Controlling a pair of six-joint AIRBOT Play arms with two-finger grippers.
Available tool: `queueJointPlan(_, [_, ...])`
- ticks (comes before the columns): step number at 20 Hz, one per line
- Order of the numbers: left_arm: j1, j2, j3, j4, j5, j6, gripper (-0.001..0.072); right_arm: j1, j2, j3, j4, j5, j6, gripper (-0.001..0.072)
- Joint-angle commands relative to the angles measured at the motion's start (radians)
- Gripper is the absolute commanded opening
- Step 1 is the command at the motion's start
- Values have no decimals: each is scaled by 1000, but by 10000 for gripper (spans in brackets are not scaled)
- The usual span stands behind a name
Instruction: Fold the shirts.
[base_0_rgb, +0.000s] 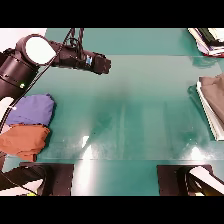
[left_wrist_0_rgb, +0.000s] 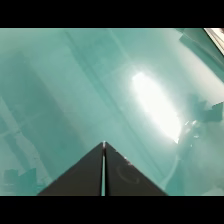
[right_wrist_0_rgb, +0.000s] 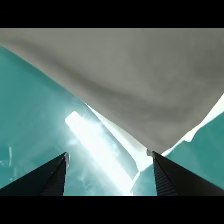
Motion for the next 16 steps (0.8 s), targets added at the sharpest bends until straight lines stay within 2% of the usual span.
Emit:
queueJointPlan(1, [0,0,0,0,2,2,29,47,11,34,63,-25,2,603])
queueJointPlan(4, [0,0,0,-1,-2,2,29,216,11,126,189,-50,2,598])
queueJointPlan(6, [0,0,0,-5,0,1,29,377,11,182,189,-58,2,595])
queueJointPlan(7, [0,0,0,-5,11,1,29,465,11,208,178,-68,2,520])
queueJointPlan(9, [0,0,0,-5,33,1,29,615,11,243,177,-102,0,194])
queueJointPlan(11, [0,0,0,-5,39,1,29,738,11,266,177,-143,-34,54])
queueJointPlan(12, [0,0,0,-5,39,1,29,784,11,275,177,-154,-49,15])
queueJointPlan(16, [0,0,0,-5,39,1,29,892,10,284,177,-183,-52,15])
